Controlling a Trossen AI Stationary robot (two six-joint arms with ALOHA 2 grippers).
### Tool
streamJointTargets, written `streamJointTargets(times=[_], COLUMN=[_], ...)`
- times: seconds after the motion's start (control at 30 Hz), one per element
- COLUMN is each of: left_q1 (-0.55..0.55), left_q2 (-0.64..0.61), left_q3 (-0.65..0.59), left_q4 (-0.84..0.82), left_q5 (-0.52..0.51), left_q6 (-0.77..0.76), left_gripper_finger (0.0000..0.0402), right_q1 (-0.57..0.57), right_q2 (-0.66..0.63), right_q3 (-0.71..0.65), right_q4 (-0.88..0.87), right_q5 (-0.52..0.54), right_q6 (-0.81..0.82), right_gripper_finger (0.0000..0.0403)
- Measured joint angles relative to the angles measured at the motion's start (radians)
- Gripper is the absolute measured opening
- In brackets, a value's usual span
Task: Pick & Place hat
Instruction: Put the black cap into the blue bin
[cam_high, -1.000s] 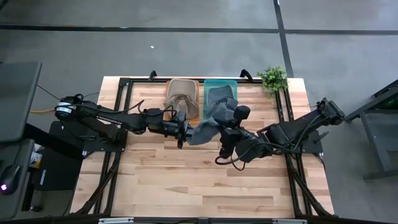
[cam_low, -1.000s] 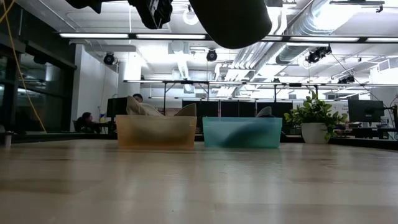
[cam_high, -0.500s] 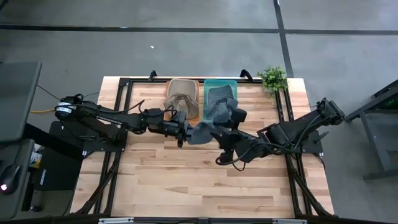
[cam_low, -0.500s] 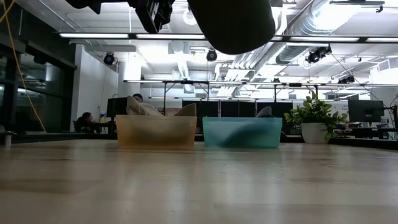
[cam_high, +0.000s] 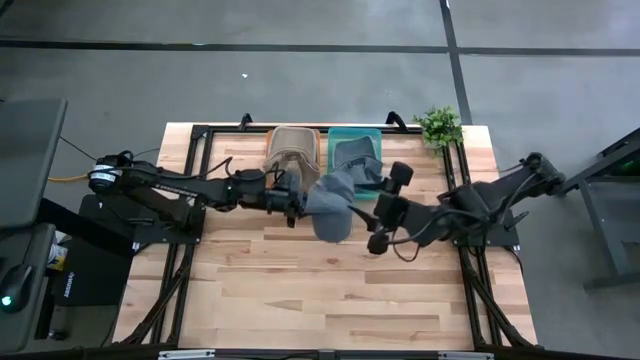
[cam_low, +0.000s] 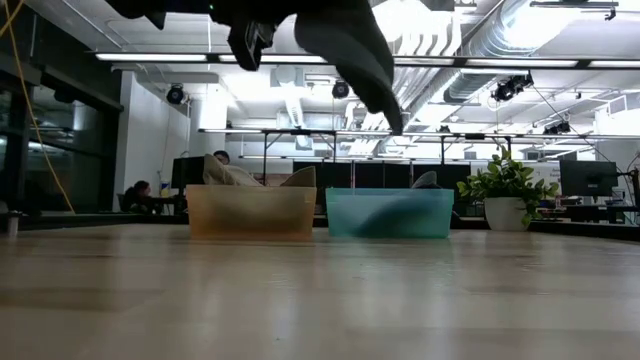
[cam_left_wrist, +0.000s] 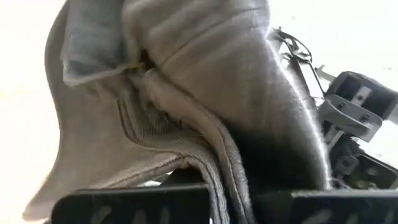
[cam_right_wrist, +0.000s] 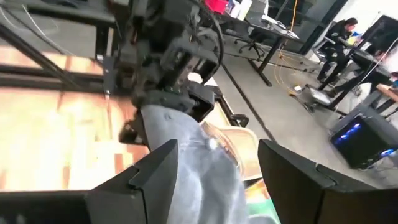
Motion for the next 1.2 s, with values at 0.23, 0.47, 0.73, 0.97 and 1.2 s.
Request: streamJointTargets(times=[0.23,0.47,0.73,0.97,1.2], left_q1=[0.055,0.089,0.092,0.093,0.092], left_q2=[0.0,0.0,0.0,0.021,0.052], left_q3=[0.0,0.014,0.274,0.525,0.677], left_q4=[-0.005,-0.097,-0.675,-1.092,-1.322], left_q5=[0.095,0.231,0.263,0.131,0.058], left_q6=[0.07,0.134,0.436,0.745,0.935], left_gripper_finger=[0.0,0.0,0.0,0.0,0.0], right_q1=[-0.001,-0.011,-0.064,-0.112,-0.172], right_q2=[-0.039,-0.033,-0.033,-0.033,-0.032], right_q3=[0.0,0.0,0.0,0.0,0.0], right_q4=[-0.018,-0.089,-0.11,-0.141,-0.146], right_q5=[-0.117,-0.211,-0.287,-0.332,-0.367], right_q6=[0.078,0.1,0.105,0.056,-0.026], right_gripper_finger=[0.0218,0.0218,0.0218,0.0218,0.0218])
